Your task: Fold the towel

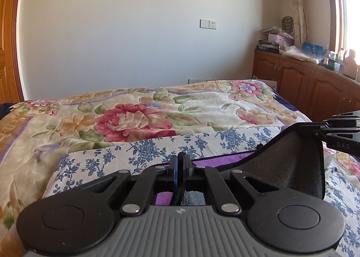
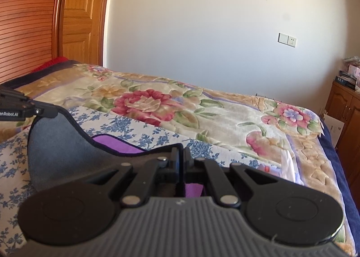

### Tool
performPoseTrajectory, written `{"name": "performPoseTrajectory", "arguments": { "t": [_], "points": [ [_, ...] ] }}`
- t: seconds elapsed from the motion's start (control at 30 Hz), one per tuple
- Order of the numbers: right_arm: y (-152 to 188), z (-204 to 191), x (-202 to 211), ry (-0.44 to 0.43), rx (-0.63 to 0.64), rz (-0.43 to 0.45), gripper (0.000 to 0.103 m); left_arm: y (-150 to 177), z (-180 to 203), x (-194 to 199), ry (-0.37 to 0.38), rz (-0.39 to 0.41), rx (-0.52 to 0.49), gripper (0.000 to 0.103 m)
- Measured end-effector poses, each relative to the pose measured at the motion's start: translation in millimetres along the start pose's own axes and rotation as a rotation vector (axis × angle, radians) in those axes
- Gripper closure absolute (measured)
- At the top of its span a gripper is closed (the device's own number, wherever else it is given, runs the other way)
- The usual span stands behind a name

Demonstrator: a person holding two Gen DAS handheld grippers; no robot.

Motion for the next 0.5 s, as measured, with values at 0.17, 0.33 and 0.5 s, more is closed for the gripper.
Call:
{"name": "performPoseTrajectory", "arguments": {
  "t": [0.17, 0.33, 0.5],
  "points": [
    [3, 3, -8, 0.002, 0.021, -0.005, 0.099, 0, -3, -11, -0.010, 0.010, 0.004, 0.098],
    [10, 5, -18, 0.006, 0.044, -0.020, 0.099, 3, -4, -22, -0.021, 0.005, -0.003, 0.098],
    [14, 7, -27, 0.010, 0.060, -0.028, 0.099, 2, -6, -31, -0.033, 0.006, -0.017, 0.098]
  ]
}}
Point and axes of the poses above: each gripper's, at about its wrist camera, not at the fingertips, and x roughly against the way its jaws point, z to its right, y to its underside, the point moved 6 cm from there along -x, roughly the way its jaws point, and after that the axes turned 10 degrees about z, right-handed, at the moved point
